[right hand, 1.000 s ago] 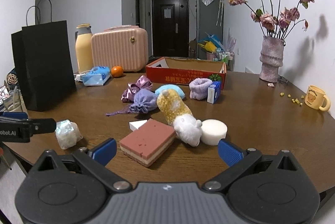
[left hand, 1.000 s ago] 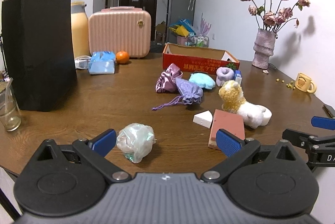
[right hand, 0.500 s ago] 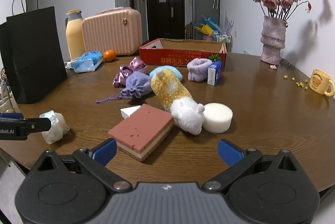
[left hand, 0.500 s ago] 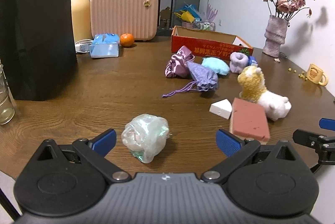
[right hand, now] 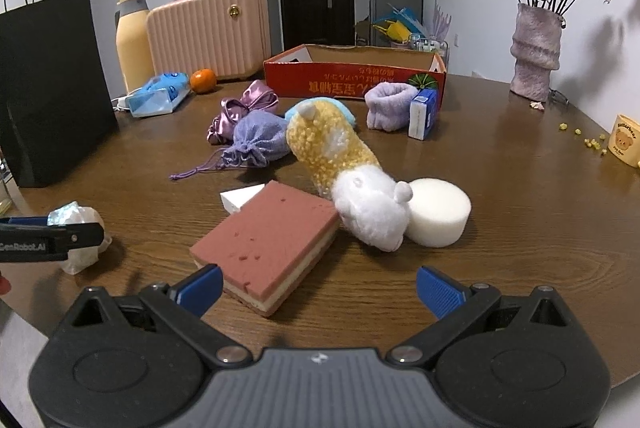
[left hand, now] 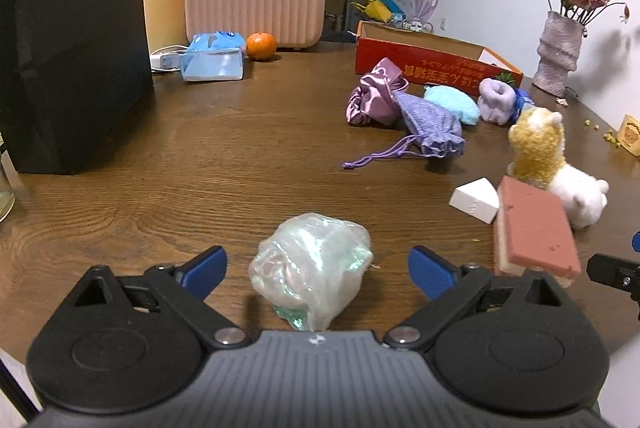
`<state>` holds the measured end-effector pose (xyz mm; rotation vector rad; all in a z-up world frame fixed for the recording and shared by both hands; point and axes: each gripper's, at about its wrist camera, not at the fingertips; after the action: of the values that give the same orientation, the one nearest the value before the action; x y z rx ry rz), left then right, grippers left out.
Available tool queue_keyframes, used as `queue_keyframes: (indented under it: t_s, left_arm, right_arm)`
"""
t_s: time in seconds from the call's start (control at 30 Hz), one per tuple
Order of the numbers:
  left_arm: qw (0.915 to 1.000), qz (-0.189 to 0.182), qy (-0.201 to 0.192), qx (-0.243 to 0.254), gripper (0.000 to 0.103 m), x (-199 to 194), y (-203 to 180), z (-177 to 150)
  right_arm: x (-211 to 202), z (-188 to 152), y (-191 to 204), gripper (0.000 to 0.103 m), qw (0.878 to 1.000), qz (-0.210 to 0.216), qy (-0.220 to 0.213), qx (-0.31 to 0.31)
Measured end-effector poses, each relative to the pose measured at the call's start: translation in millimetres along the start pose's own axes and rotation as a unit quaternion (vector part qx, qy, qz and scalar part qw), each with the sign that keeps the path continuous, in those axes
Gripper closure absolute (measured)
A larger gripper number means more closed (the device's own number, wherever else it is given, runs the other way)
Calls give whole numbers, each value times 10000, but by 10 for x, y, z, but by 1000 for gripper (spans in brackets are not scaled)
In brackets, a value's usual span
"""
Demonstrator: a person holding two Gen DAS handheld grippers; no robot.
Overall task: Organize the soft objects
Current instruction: 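Close the left gripper on the clear plastic bag bundle, then grasp the pink sponge block with the right gripper while the left holds the bag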
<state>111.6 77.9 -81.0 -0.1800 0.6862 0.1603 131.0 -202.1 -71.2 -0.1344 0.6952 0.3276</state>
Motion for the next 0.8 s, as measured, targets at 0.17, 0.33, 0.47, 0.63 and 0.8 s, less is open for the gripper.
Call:
queue_keyframes:
  t_s: [0.17,0.33,0.47,0.63,0.8]
  left_arm:
    - [9999,14,122,-14,31,159,22,13]
    - [9999,-75,146,17,49,238,31,-3]
    - [9999,-143,74,20,55,228,29,-6]
    - [9998,-211,14,34,57,207,-10,12]
    - [9996,-257,-116,90,57,163,-52,48]
  right_arm:
    - [101,25,20,0,10000,18,64,5]
    - [139,40,47,0,10000,52,72,-18]
    - [155,59,88,0,9999,81,55,-44]
    - [186,89,148,0,9999,88,25,-92]
    - [250,147,223,0,9999,25,14,-161]
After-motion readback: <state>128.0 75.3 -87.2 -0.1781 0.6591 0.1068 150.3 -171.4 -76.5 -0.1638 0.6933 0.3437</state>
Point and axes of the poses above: each gripper's, at about its wrist camera, not at the fingertips, and x roughly the way its jaws point, y to its left, z to its top, and after that the axes turned 5 degrees about -x, right-handed
